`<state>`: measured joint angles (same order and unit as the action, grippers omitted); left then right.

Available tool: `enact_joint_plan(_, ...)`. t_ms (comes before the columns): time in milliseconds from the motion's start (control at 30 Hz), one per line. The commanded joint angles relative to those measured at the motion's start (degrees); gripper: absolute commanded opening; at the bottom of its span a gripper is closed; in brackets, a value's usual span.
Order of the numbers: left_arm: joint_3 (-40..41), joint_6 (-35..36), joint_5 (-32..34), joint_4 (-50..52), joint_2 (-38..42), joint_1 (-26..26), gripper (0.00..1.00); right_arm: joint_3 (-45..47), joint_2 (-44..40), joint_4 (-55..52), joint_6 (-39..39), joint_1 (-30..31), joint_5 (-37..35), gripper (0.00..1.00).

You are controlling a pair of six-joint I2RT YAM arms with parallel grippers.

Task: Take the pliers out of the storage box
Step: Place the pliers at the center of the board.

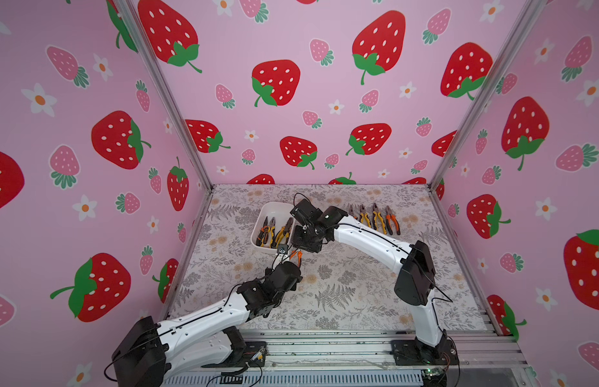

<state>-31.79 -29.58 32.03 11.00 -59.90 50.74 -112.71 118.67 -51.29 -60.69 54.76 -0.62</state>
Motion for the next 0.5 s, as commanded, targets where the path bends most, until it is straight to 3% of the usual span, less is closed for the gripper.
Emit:
enact_joint_plan(0,-3.6,0.8,3.6,-0.7,-0.6,0.6,0.00,1.4,-2.8,0.0,-1.7,0.5,-0.2,0.33)
enact_joint_plan(367,-4.8,0.7,4.6,0.1,-2.3,1.2,0.00,2.2,-3.5,-1.2,-2.1,1.1,-1.6,0.26)
enact_joint_plan(433,-5.0,0.6,4.6,0.2,-2.5,1.3,0.00,2.3,-3.6,-1.5,-2.1,1.1,-2.3,0.23)
enact_joint_plan(467,-5.1,0.6,4.6,0.2,-2.7,1.3,0.00,2.6,-3.7,-1.4,-1.9,1.1,-2.5,0.14)
